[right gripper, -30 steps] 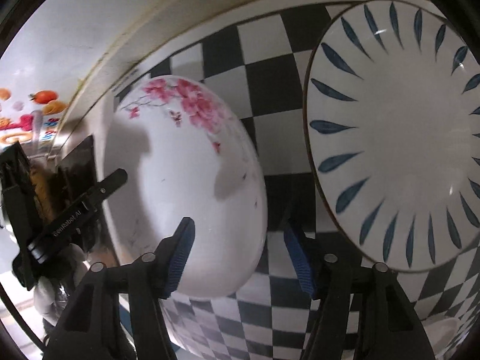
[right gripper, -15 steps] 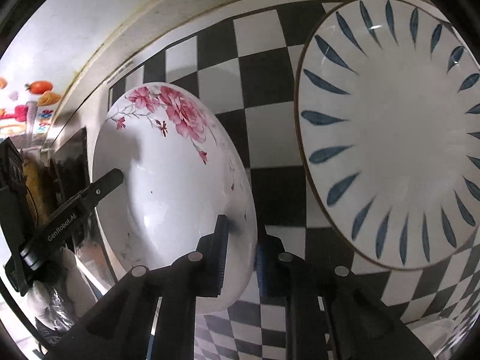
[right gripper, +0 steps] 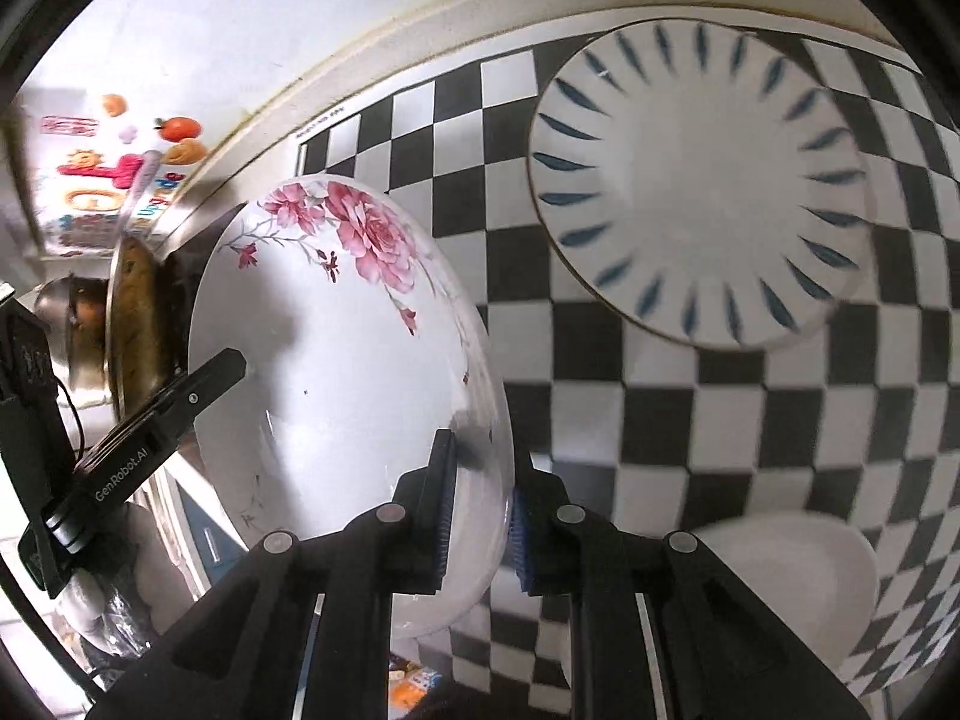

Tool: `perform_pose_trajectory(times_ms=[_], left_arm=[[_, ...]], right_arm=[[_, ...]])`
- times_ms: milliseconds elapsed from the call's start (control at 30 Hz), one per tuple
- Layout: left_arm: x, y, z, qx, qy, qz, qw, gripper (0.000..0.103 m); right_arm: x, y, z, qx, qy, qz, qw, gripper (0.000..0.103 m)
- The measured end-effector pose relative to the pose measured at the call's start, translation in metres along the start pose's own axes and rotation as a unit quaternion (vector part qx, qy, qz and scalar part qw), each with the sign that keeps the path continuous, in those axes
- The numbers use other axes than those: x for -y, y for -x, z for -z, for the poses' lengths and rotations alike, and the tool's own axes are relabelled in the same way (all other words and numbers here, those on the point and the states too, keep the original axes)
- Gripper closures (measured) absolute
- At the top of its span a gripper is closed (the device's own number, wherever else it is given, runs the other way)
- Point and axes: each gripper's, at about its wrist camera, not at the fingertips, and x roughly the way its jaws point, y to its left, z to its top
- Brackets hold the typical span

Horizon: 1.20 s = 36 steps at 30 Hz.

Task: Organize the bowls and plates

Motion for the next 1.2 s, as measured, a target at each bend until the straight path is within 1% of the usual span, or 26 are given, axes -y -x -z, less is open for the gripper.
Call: perform_pose_trajectory(times_ms=[33, 133, 300, 433, 533, 667, 867, 1033, 1200], left_arm=[[0.004, -0.009, 0.000, 0.001, -0.003, -0.001, 1.0000, 0.068], [0.023, 0.006, 0.013, 0.005, -0.017, 0.001, 0.9998, 0.068], [0.062, 0.008, 0.028, 0.003, -0.046, 0.007, 0.9989, 0.068], [0.093, 0.008, 0.043, -0.006, -0.067, 0.016, 0.9976, 0.068], [0.114, -0.001, 0.054, -0.016, -0.084, 0.020, 0.9961, 0.068], [0.139, -0.023, 0.071, -0.040, -0.106, 0.020, 0.9933, 0.068], [0.165, -0.058, 0.096, -0.083, -0.127, 0.013, 0.9883, 0.068], [0.174, -0.081, 0.112, -0.112, -0.134, 0.003, 0.9846, 0.068], [0.179, -0.094, 0.123, -0.129, -0.134, -0.004, 0.9825, 0.068]], right_arm=[[0.004, 0.008, 0.007, 0.003, 0.001, -0.001, 1.000, 0.085], [0.020, 0.031, 0.028, 0.013, 0.001, -0.008, 1.000, 0.085], [0.055, 0.066, 0.061, 0.028, -0.010, -0.015, 0.999, 0.085], [0.085, 0.086, 0.087, 0.036, -0.025, -0.012, 0.999, 0.085], [0.108, 0.091, 0.103, 0.038, -0.038, -0.008, 0.999, 0.085], [0.143, 0.091, 0.121, 0.034, -0.062, -0.002, 0.997, 0.085], [0.184, 0.074, 0.142, 0.011, -0.087, 0.014, 0.996, 0.085], [0.207, 0.057, 0.150, -0.007, -0.096, 0.023, 0.995, 0.085], [0.223, 0.046, 0.157, -0.019, -0.099, 0.028, 0.994, 0.085]])
